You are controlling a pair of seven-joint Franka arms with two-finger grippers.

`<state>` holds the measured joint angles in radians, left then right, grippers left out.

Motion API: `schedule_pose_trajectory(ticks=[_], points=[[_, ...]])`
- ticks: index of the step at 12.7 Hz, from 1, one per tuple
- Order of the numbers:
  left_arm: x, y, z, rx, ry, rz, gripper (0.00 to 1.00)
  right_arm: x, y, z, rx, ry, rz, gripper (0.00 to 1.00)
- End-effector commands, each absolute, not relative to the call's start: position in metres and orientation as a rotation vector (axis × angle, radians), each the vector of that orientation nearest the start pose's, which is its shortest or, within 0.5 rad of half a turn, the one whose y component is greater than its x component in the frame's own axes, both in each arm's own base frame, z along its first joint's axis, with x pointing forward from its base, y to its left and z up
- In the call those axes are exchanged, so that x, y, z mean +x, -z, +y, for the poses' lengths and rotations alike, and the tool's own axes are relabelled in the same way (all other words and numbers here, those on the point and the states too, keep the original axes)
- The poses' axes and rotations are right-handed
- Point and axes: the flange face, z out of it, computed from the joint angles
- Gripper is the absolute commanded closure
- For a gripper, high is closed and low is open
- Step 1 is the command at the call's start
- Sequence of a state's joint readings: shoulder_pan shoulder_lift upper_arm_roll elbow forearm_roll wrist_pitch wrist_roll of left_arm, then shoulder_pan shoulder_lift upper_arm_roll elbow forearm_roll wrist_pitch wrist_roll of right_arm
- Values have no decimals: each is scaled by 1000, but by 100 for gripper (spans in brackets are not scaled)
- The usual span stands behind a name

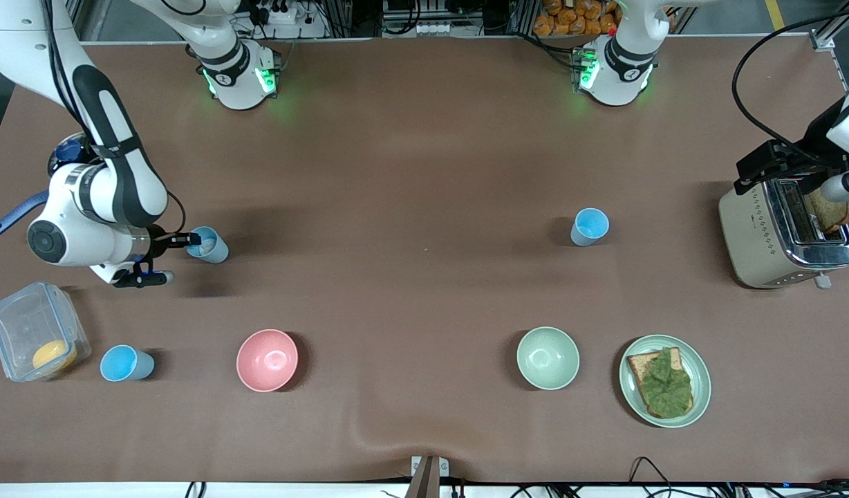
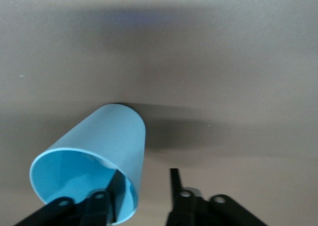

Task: Stack blue cups with both arms
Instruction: 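Reach the right gripper down to the light-blue paper cup, then close the right gripper on the blue cup and lift it, then carry the blue cup to mid-table, set it down, open the right gripper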

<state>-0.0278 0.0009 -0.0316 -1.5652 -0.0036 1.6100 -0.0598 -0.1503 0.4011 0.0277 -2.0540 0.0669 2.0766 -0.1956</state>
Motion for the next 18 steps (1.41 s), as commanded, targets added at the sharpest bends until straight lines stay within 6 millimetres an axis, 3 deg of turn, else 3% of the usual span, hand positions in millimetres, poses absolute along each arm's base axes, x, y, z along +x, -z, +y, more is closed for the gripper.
schedule_pose_trajectory(ticks=[1, 4, 6, 9, 11, 12, 14, 16, 18], points=[[556, -636, -34, -3159, 66, -29, 0, 546, -214, -63, -2934, -561, -9, 100], [557, -635, -34, -3159, 64, -32, 0, 566, -243, -34, -2940, -612, 7, 100], [556, -636, -33, -3159, 66, -32, 0, 580, -268, 15, -2971, -660, 79, 100], [557, -635, -33, -3159, 64, -34, 0, 587, -293, 120, -3011, -624, 205, 100], [556, -636, -33, -3159, 66, -32, 0, 584, -296, 198, -2996, -614, 257, 100], [557, -635, -33, -3159, 64, -34, 0, 585, -294, 232, -3003, -607, 303, 100], [557, -635, -33, -3159, 64, -32, 0, 576, -286, 320, -3016, -524, 362, 100], [556, -636, -33, -3159, 66, -34, 0, 567, -267, 385, -3001, -466, 486, 100], [557, -635, -33, -3159, 64, -34, 0, 554, -253, 443, -2992, -403, 476, 100]])
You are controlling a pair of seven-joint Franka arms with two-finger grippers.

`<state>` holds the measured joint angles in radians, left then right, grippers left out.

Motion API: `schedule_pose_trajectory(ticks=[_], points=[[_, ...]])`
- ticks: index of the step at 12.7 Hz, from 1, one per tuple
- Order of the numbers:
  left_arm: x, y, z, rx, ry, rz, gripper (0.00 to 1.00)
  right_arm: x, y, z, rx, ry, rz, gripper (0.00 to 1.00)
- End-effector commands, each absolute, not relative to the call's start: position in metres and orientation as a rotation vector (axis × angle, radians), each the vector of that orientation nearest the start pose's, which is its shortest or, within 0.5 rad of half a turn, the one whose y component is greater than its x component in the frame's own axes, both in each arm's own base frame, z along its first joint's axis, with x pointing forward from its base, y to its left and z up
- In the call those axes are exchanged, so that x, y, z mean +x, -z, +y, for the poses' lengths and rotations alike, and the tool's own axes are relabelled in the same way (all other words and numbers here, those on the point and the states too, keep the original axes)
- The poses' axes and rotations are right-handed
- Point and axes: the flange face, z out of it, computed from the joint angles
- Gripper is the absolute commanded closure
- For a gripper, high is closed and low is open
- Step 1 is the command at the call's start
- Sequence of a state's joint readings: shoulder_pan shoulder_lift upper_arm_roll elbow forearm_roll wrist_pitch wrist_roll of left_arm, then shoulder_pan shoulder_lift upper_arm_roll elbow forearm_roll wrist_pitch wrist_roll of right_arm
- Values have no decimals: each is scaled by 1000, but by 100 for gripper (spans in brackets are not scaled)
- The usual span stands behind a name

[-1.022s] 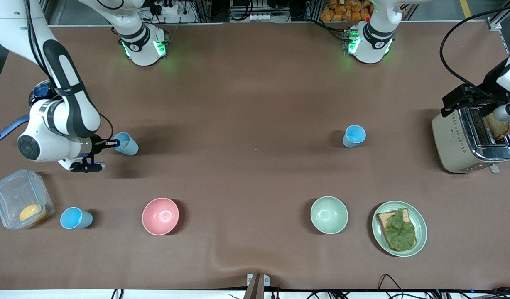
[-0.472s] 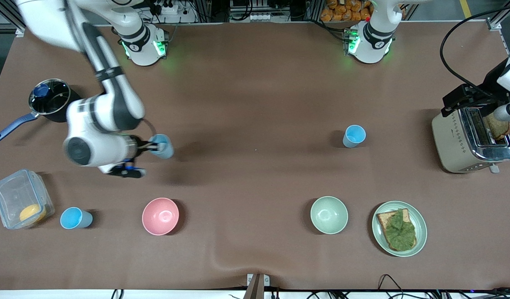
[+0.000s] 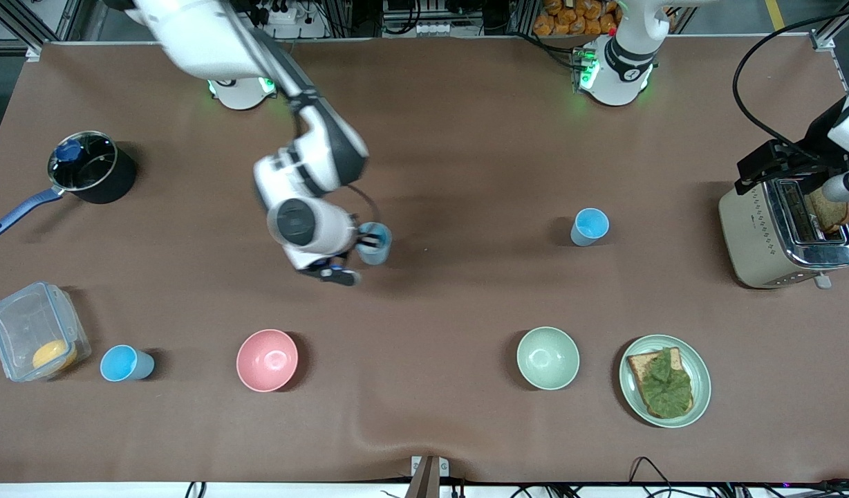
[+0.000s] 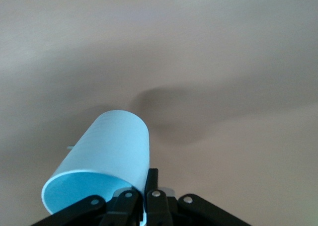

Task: Stack blue cups with both arms
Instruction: 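Carry the blue cup to mid-table, set it down, open the right gripper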

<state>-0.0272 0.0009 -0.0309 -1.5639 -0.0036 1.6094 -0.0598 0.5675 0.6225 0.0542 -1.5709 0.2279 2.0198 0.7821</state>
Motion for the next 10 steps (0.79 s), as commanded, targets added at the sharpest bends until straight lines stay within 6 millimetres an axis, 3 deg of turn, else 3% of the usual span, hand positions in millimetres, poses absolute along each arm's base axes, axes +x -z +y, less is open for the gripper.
schedule_pose_trajectory(ticks=[1, 6, 10], points=[[556, -635, -33, -3159, 64, -34, 0, 550, -252, 461, -2954, -374, 477, 100], [556, -635, -33, -3159, 64, -32, 0, 515, -236, 526, -2760, -367, 522, 100], [556, -635, -33, -3159, 64, -32, 0, 505, -226, 537, -2755, -361, 514, 100]])
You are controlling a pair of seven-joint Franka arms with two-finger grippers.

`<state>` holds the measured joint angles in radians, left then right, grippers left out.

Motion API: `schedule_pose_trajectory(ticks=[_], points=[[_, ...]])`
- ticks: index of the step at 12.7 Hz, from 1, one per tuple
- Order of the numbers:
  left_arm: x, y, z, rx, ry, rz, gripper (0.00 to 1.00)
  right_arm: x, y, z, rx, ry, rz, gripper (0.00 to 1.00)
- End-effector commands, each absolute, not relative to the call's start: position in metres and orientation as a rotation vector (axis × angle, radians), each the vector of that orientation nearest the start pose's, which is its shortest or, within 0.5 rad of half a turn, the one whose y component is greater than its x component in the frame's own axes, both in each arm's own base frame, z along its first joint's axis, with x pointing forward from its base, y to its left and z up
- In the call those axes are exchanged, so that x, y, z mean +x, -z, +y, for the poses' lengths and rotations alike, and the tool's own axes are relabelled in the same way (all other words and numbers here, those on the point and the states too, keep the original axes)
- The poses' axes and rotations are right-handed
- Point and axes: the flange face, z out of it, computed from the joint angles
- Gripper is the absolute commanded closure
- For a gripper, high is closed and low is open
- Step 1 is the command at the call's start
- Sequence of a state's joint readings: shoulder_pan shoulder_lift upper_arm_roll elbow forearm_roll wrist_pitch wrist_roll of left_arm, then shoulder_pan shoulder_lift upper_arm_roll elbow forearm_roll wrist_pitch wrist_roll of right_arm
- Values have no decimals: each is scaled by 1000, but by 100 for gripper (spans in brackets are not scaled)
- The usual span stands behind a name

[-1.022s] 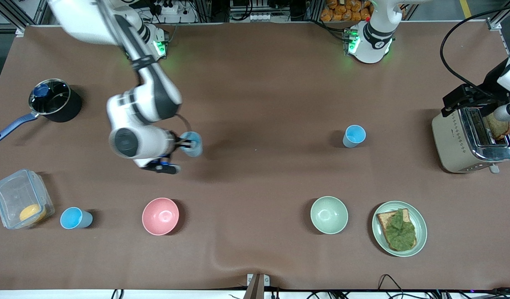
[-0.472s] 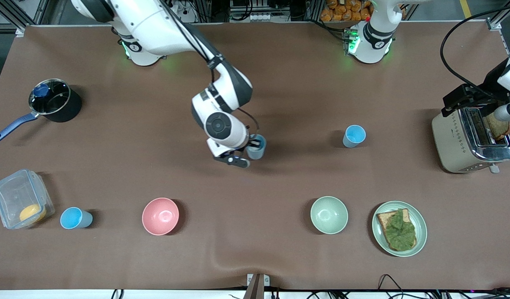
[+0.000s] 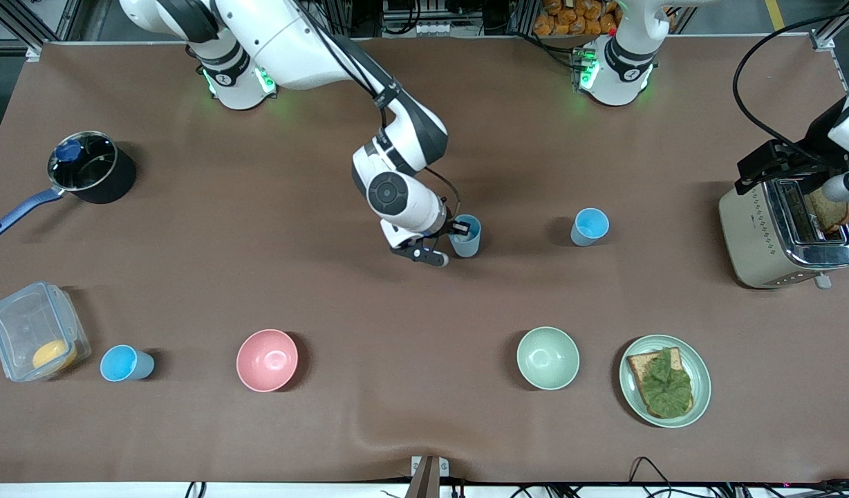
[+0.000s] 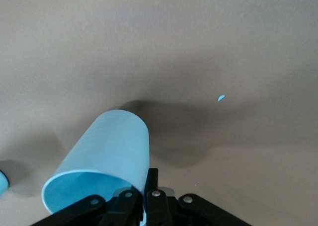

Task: Stack blue cups with both arms
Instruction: 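Carry the blue cup to mid-table, set it down, open the right gripper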

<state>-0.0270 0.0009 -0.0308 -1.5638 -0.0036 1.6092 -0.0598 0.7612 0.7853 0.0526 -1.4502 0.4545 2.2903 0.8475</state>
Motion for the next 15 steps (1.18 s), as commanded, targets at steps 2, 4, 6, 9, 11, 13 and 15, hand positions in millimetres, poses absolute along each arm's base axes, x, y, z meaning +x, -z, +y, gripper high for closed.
schedule_pose_trajectory(ticks=[2, 4, 6, 9, 11, 13, 15], points=[[556, -636, -33, -3159, 66, -32, 0, 503, -228, 541, -2754, -359, 506, 72], [556, -635, -33, -3159, 64, -32, 0, 504, -239, 547, -2743, -340, 489, 0], [556, -635, -33, -3159, 64, -29, 0, 513, -257, 547, -2724, -320, 480, 0], [557, -634, -36, -3157, 61, -24, 0, 542, -278, 512, -2733, -350, 508, 0], [557, -634, -35, -3157, 61, -22, 0, 566, -295, 461, -2791, -514, 495, 0], [557, -632, -44, -3158, 54, 0, 0, 596, -332, 389, -2823, -598, 379, 0], [567, -615, -57, -3168, 24, 28, 0, 621, -344, 302, -2885, -692, 409, 0]])
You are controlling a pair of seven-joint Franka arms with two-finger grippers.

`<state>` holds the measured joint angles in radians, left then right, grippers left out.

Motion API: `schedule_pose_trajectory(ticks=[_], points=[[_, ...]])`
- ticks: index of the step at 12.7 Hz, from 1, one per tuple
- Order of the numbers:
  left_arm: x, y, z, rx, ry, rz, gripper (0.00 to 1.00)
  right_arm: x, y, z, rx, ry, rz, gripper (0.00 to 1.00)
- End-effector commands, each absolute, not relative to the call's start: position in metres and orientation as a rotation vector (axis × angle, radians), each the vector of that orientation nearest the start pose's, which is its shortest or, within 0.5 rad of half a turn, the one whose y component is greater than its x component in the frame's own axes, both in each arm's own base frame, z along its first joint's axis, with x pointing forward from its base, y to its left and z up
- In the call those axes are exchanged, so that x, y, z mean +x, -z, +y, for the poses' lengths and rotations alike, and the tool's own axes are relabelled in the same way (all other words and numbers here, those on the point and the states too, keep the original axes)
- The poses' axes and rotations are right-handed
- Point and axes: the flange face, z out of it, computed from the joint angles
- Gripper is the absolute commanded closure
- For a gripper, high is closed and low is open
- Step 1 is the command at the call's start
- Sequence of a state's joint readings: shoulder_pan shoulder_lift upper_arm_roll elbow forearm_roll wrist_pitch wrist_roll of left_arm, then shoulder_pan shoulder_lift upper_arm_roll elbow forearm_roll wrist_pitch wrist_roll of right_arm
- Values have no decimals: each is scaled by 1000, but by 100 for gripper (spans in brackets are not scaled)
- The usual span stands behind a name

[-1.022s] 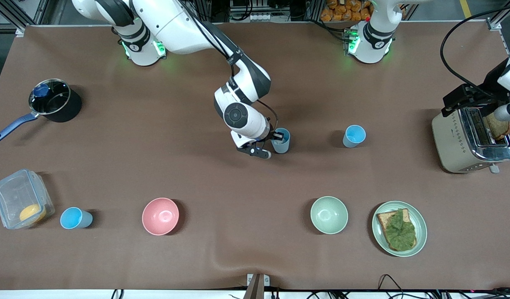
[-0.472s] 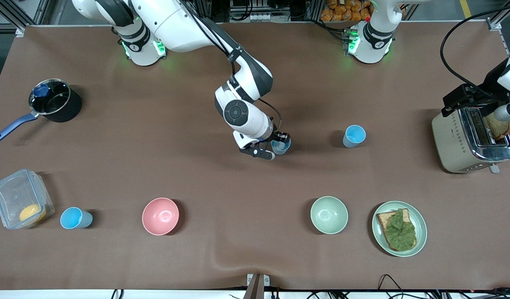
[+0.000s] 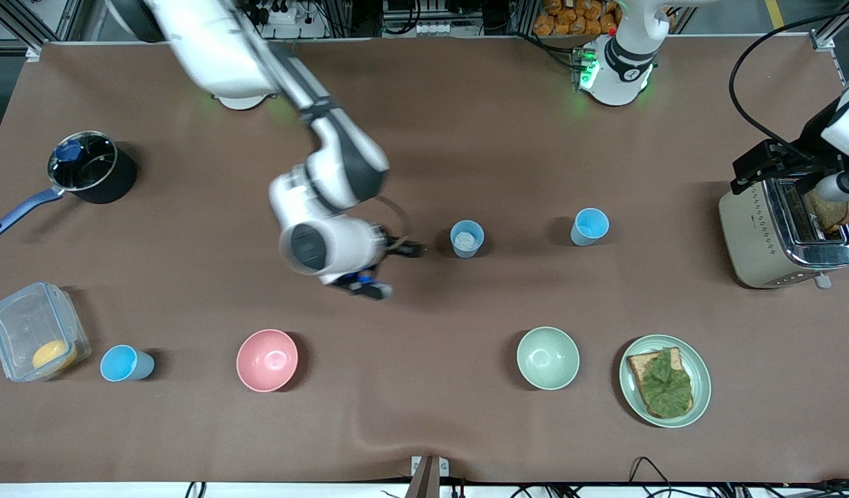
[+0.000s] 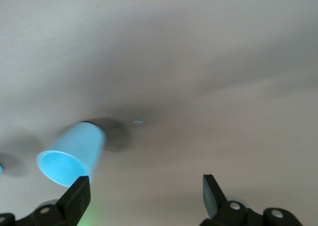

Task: Stack blue cups with both arms
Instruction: 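Withdraw the right gripper while the left gripper reaches the other cup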

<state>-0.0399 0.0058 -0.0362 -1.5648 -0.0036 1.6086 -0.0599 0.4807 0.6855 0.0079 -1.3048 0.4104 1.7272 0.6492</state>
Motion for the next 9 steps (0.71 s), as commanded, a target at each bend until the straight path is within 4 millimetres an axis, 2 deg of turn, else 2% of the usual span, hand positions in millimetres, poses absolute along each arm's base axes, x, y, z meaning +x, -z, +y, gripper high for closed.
schedule_pose_trajectory(ticks=[1, 2, 4, 5, 7, 9], points=[[572, -606, -68, -3166, 11, 59, 0, 629, -351, 266, -2966, -675, 434, 0], [577, -595, -72, -3170, 25, 67, 0, 637, -361, 234, -3032, -645, 465, 0], [580, -561, -79, -3168, 13, 84, 0, 648, -375, 178, -3043, -644, 488, 0], [585, -532, -86, -3159, -3, 111, 0, 652, -380, 148, -3027, -657, 423, 0], [585, -489, -101, -3150, -2, 161, 0, 658, -387, 87, -3004, -665, 316, 0], [579, -432, -110, -3137, -140, 181, 0, 661, -390, 37, -3050, -655, 235, 0]])
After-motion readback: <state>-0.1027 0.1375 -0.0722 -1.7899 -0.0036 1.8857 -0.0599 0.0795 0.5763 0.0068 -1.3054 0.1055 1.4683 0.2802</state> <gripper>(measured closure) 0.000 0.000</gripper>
